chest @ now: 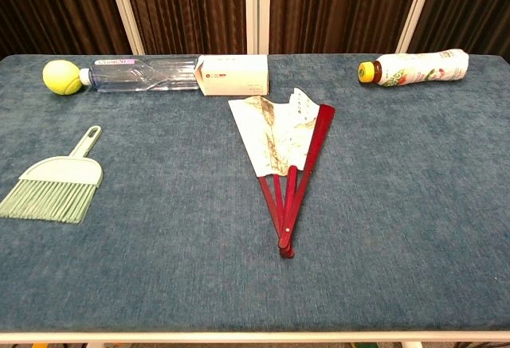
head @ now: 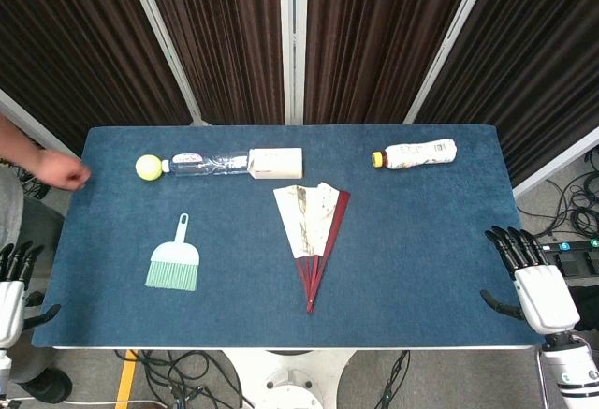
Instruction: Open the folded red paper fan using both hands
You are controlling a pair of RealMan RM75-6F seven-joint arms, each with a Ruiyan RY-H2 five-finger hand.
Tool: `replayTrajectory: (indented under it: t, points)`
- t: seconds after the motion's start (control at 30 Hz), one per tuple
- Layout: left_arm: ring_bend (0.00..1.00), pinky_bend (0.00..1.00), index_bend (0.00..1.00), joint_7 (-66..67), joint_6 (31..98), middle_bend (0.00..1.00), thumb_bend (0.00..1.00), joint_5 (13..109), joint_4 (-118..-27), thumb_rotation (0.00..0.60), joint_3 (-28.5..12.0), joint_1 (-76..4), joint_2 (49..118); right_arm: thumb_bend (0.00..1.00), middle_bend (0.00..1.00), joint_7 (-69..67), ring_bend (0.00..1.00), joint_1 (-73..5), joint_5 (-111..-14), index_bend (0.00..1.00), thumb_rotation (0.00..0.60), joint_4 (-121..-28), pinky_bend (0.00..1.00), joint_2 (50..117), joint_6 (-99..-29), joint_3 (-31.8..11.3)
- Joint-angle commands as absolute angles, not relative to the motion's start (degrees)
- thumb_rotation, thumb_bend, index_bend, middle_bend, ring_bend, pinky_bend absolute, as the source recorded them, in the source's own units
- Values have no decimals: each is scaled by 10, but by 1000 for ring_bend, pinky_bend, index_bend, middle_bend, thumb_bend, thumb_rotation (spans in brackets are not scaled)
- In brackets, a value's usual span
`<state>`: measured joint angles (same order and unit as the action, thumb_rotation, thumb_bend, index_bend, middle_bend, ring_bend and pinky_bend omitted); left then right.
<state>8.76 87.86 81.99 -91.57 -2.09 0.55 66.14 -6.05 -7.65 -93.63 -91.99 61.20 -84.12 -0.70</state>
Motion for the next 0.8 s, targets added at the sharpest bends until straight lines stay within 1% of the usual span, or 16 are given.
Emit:
replayTrajectory:
  t: [0.03, 0.37, 0.47, 0.53, 0.6, 0.67, 0.7, 0.73, 0.8]
  points:
    - [0, 47, 112, 89, 881, 62, 0, 819, -916, 600, -21, 7, 662, 108, 73, -61, 0, -76, -937, 63, 600, -920, 0, 612, -842, -7]
    - [0, 47, 112, 82, 892, 62, 0, 822, -914, 600, -20, 14, 665, 108, 75, -61, 0, -83, -950, 63, 600, -923, 0, 613, -841, -5]
    - [0, 47, 112, 81, 893, 62, 0, 825, -912, 600, -22, 12, 666, 109, 87, -59, 0, -99, -963, 62, 600, -924, 0, 616, -826, -8]
    - [0, 47, 112, 79, 892, 63, 0, 827, -910, 600, -23, 11, 666, 109, 107, -50, 0, -123, -974, 66, 600, -927, 0, 619, -804, -15]
    - [0, 47, 112, 77, 891, 63, 0, 828, -908, 600, -23, 9, 667, 94, 145, -36, 0, -155, -984, 114, 600, -930, 1, 630, -774, -27]
    - [0, 47, 112, 76, 890, 62, 0, 830, -907, 600, -23, 8, 668, 60, 208, -29, 0, -188, -987, 210, 600, -927, 22, 649, -744, -41]
    - [0, 47, 112, 75, 888, 62, 0, 830, -906, 600, -23, 6, 668, 53, 228, -29, 1, -205, -984, 240, 600, -922, 33, 661, -725, -49]
    - [0, 47, 112, 75, 887, 62, 0, 831, -906, 600, -23, 5, 669, 42, 255, -29, 4, -228, -975, 281, 600, -913, 51, 680, -696, -59]
    - [0, 47, 113, 74, 884, 62, 0, 831, -905, 600, -23, 4, 670, 32, 276, -32, 8, -269, -950, 319, 600, -888, 59, 718, -643, -75]
